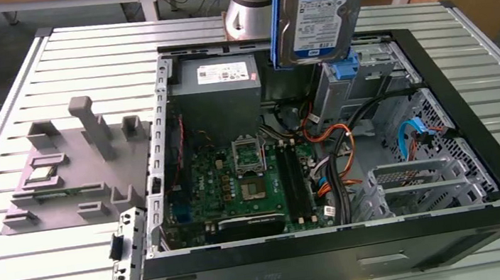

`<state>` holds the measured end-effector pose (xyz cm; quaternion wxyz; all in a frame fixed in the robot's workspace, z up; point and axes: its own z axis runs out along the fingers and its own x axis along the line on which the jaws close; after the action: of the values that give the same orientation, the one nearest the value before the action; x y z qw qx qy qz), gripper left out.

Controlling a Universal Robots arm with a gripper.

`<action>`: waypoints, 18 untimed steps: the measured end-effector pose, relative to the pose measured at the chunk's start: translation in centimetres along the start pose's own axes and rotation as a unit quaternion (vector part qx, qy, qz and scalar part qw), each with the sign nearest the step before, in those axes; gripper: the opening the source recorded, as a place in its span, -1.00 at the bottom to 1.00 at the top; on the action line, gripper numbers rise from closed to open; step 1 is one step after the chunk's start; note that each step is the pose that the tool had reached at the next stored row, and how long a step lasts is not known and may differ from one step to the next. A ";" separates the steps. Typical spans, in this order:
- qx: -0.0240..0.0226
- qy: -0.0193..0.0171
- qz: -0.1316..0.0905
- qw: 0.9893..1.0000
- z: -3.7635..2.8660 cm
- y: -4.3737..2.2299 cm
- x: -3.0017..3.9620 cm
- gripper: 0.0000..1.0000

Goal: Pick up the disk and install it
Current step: 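Pick up the disk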

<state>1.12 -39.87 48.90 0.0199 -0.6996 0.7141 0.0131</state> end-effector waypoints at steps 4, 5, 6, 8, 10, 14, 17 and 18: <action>0.000 0.000 0.000 1.000 -0.03 0.01 1.04 -0.30; 0.000 0.000 0.000 1.000 -0.04 0.02 1.28 -0.30; 0.000 0.000 0.000 1.000 -0.05 0.02 1.51 -0.30; 0.000 0.000 0.000 1.000 -0.05 0.02 1.88 -0.30; 0.000 0.000 0.000 1.000 -0.07 0.02 2.07 -0.30; 0.000 0.000 0.000 1.000 -0.06 0.01 2.10 -0.30; 0.000 0.000 0.000 1.000 -0.07 0.01 2.11 -0.30; 0.000 0.000 0.000 1.000 -0.06 0.01 2.11 -0.30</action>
<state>1.07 -41.98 48.86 0.0199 -0.6996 0.7141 0.0131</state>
